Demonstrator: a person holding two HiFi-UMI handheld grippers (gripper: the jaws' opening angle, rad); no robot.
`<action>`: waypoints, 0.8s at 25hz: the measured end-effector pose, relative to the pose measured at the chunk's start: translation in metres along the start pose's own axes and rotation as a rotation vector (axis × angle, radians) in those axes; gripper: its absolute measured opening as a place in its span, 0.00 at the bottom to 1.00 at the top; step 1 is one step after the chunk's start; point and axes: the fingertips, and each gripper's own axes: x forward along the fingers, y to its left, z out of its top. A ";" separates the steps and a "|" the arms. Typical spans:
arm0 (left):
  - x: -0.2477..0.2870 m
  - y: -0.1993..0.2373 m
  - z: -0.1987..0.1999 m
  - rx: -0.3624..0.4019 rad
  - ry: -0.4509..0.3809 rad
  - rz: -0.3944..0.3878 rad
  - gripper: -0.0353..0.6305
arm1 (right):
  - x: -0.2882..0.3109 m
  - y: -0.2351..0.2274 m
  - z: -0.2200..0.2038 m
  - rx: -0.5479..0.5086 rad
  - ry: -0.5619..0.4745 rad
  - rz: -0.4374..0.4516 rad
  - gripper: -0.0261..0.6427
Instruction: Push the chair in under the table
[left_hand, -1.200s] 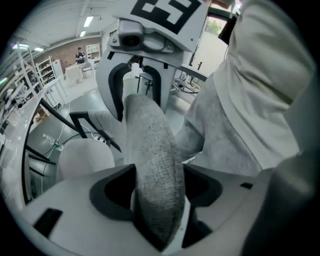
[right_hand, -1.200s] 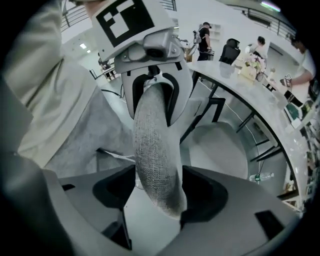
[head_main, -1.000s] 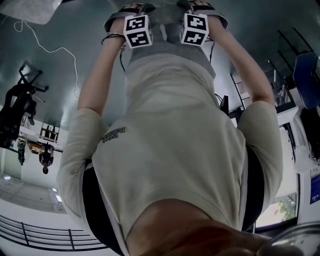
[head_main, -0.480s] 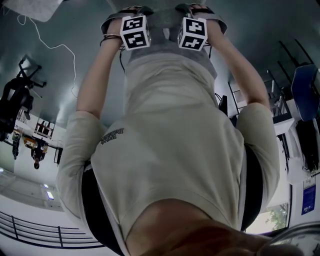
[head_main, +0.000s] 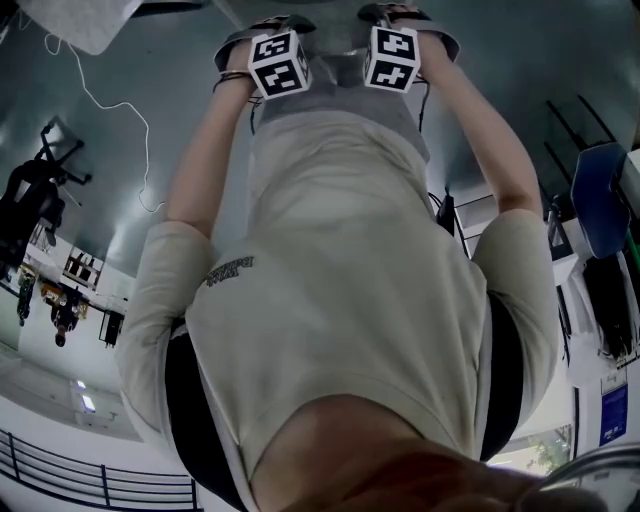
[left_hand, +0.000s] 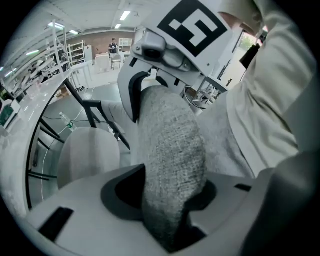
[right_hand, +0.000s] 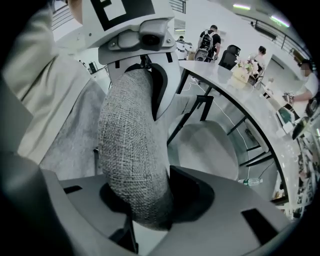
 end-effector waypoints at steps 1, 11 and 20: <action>-0.002 0.005 0.005 -0.006 -0.004 0.005 0.31 | -0.003 -0.006 -0.003 -0.001 -0.004 -0.001 0.28; -0.016 0.043 0.030 -0.024 -0.026 0.027 0.28 | -0.017 -0.051 -0.014 -0.006 -0.027 0.009 0.30; -0.007 0.107 0.036 -0.061 -0.027 0.066 0.28 | -0.005 -0.118 -0.030 -0.049 -0.001 -0.005 0.31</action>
